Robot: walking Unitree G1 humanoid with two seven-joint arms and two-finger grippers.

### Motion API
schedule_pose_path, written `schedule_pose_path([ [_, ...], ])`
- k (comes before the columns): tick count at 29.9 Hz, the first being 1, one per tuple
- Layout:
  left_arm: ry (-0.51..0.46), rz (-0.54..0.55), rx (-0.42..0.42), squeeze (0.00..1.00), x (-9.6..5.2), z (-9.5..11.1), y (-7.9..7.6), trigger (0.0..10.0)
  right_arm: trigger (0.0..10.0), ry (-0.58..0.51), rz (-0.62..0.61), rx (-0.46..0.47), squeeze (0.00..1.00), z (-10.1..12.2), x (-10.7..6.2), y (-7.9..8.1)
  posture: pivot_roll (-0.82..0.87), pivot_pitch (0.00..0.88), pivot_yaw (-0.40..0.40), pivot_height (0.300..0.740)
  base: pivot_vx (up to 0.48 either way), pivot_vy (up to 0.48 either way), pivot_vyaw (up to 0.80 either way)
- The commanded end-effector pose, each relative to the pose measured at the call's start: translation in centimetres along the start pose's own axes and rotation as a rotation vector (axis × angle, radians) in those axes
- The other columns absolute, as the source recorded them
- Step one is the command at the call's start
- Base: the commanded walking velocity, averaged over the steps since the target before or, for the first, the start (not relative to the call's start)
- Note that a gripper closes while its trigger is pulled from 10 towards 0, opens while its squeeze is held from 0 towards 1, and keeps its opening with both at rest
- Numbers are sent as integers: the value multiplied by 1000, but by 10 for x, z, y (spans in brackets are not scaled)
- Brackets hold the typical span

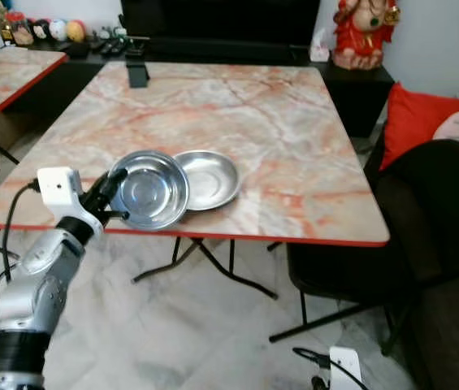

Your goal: Setting the table

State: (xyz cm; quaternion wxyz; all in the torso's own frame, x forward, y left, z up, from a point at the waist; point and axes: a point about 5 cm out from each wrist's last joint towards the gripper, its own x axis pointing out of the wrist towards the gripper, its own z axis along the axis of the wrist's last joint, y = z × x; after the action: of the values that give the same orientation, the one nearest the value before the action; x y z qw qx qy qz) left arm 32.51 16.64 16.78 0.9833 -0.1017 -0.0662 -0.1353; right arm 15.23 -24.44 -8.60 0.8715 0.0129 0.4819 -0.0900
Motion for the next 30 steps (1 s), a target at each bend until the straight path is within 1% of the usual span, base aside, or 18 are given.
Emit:
schedule_pose_path([
  [1,-2,18,11,0,0,5,8,10000,10000,-11,8,5,0,3,1,4,92,0,-33,727,0,0,0],
  [4,-9,42,-37,0,-1,4,9,10000,10000,-11,8,4,0,3,1,4,87,0,-37,727,0,0,0],
  [5,-9,42,-37,0,-1,4,9,10000,10000,-11,8,4,0,3,1,4,87,0,-37,727,0,0,0],
  [6,-10,51,-65,0,-1,2,7,10000,10000,-11,8,3,0,3,1,3,88,0,-39,727,0,0,0],
  [12,-17,38,-107,0,0,0,1,10000,10000,-11,9,4,0,3,1,3,86,0,-37,727,0,0,0],
  [21,-17,53,-113,0,2,2,3,10000,10000,-12,9,9,0,3,1,4,85,0,-33,727,0,0,0],
  [27,-6,42,-110,0,2,0,2,10000,10000,0,9,18,0,1,1,4,82,0,-30,727,0,0,0],
  [30,-18,47,-122,0,5,3,1,10000,10000,-1,9,14,0,2,1,4,82,0,-30,727,0,0,-538],
])
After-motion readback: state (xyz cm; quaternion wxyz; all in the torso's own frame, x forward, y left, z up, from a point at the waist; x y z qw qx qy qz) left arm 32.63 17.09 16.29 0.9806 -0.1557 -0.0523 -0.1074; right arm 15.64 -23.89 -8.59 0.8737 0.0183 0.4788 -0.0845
